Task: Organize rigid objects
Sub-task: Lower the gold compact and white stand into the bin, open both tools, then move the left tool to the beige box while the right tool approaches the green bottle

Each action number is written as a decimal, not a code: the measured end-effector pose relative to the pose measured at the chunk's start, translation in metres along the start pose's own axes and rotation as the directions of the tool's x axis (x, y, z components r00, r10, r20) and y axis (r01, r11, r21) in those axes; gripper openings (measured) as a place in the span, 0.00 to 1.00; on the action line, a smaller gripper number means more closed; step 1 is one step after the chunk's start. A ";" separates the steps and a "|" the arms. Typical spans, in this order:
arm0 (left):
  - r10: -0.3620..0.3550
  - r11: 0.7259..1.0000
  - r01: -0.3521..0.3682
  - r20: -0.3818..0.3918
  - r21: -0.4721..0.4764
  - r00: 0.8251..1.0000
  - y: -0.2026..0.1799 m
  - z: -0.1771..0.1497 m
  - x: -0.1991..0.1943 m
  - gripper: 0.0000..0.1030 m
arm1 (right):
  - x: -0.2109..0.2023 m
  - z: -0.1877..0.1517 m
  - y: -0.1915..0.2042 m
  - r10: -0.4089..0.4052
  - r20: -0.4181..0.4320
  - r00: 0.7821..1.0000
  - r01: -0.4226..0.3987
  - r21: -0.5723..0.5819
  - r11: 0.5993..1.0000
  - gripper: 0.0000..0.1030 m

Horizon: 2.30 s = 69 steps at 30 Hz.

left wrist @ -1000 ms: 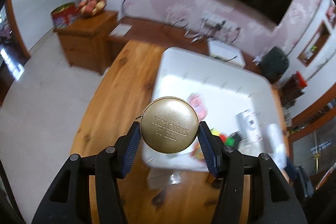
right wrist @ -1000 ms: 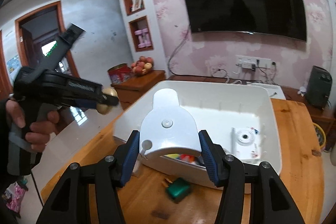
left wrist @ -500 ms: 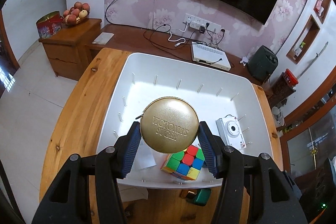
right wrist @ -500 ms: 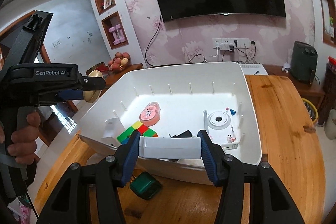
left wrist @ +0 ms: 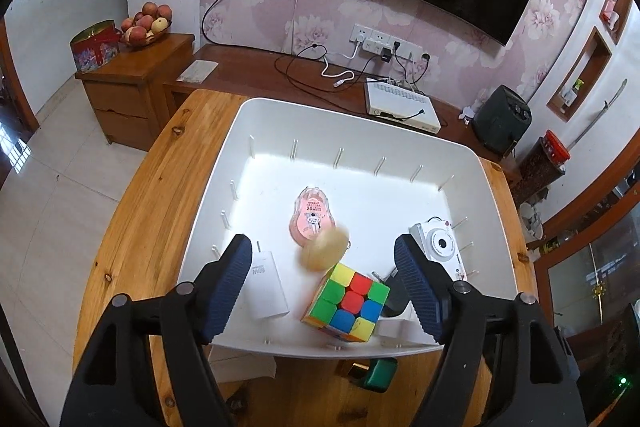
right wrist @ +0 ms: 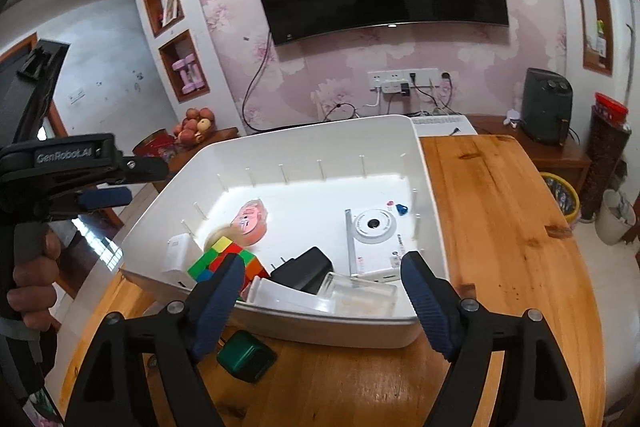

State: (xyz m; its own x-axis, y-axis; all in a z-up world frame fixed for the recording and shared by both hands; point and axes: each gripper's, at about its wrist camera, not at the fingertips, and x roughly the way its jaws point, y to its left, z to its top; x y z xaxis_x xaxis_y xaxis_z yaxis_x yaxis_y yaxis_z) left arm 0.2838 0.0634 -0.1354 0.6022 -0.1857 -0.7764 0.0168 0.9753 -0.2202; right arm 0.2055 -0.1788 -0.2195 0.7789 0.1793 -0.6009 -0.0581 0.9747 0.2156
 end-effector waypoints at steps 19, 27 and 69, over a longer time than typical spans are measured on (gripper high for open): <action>-0.017 0.999 0.017 0.010 -0.046 1.000 0.040 -0.014 -0.031 0.76 | -0.010 -0.014 0.032 -0.038 -0.036 0.999 0.040 0.067 0.997 0.80; -0.022 1.000 0.021 -0.052 -0.020 0.998 0.058 -0.028 -0.037 0.76 | -0.007 -0.027 0.058 -0.060 -0.057 0.997 0.064 0.068 0.996 0.80; -0.148 0.980 0.054 -0.512 -0.194 0.846 0.102 -0.071 0.053 0.82 | 0.058 -0.074 0.086 -0.200 -0.277 0.940 0.245 0.137 0.960 0.79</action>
State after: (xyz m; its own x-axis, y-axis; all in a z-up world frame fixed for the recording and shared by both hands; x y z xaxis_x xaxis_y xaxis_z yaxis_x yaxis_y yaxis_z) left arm 0.2605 0.1441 -0.2412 0.0979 -0.3628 -0.9267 -0.1059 0.9221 -0.3722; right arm 0.1993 -0.0746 -0.2931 0.5704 0.0106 -0.8213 0.2203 0.9613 0.1654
